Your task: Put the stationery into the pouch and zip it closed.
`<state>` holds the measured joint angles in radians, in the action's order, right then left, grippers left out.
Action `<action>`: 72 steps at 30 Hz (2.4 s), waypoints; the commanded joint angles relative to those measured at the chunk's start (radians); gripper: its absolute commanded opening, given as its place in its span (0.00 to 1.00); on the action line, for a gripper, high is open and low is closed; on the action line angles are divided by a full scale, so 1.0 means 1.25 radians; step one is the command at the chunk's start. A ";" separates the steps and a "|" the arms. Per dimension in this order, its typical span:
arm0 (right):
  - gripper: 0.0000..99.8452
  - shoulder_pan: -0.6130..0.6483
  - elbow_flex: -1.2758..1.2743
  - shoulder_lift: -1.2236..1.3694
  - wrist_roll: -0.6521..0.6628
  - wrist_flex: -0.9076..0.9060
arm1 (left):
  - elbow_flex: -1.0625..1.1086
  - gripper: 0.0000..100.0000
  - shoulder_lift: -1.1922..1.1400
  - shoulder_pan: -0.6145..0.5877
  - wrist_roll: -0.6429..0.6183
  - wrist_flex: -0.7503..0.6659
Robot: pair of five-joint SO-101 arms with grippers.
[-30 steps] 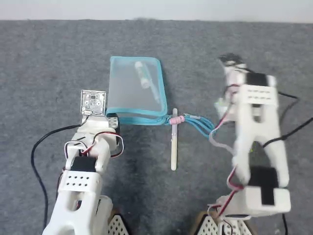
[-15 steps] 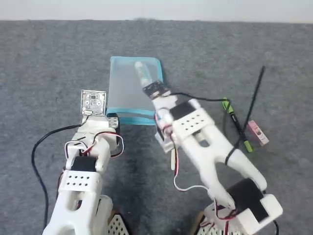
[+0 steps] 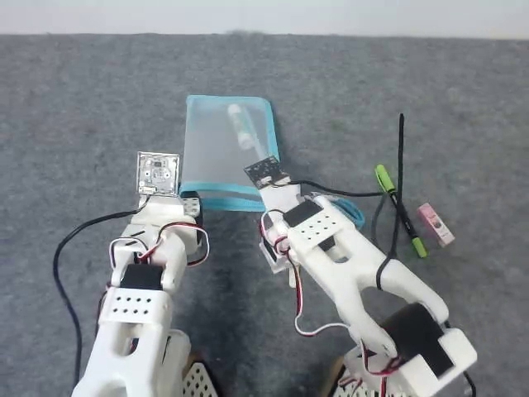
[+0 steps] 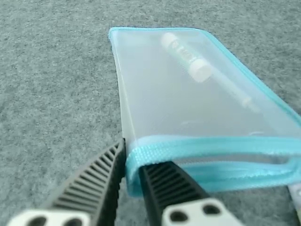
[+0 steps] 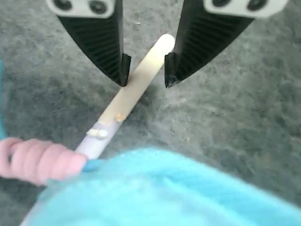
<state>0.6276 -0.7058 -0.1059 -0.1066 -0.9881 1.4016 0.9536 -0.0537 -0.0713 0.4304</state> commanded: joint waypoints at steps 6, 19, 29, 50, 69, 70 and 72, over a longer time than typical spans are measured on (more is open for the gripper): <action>0.11 -0.041 0.001 0.071 -0.005 0.030 | -0.031 0.01 0.016 -0.009 0.004 -0.026; 0.01 -0.307 0.054 -0.067 0.276 -0.190 | -0.030 0.01 0.016 -0.009 0.004 -0.026; 0.01 -0.602 0.059 -0.414 0.555 -0.360 | -0.029 0.01 0.016 -0.009 0.004 -0.026; 0.01 -0.860 0.519 0.181 0.739 -0.287 | -0.015 0.01 0.016 -0.009 0.004 -0.026; 0.16 -0.882 0.589 0.331 0.864 -0.336 | -0.014 0.01 0.016 -0.007 0.004 -0.026; 0.16 -0.883 0.599 0.331 0.864 -0.349 | -0.014 0.01 0.016 -0.005 0.004 -0.026; 0.16 -0.898 0.617 0.331 0.864 -0.365 | -0.013 0.01 0.016 -0.004 0.004 -0.026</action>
<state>-0.4634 -0.0015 0.3360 0.9567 -1.4070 1.4016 0.9536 -0.0537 -0.0713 0.4304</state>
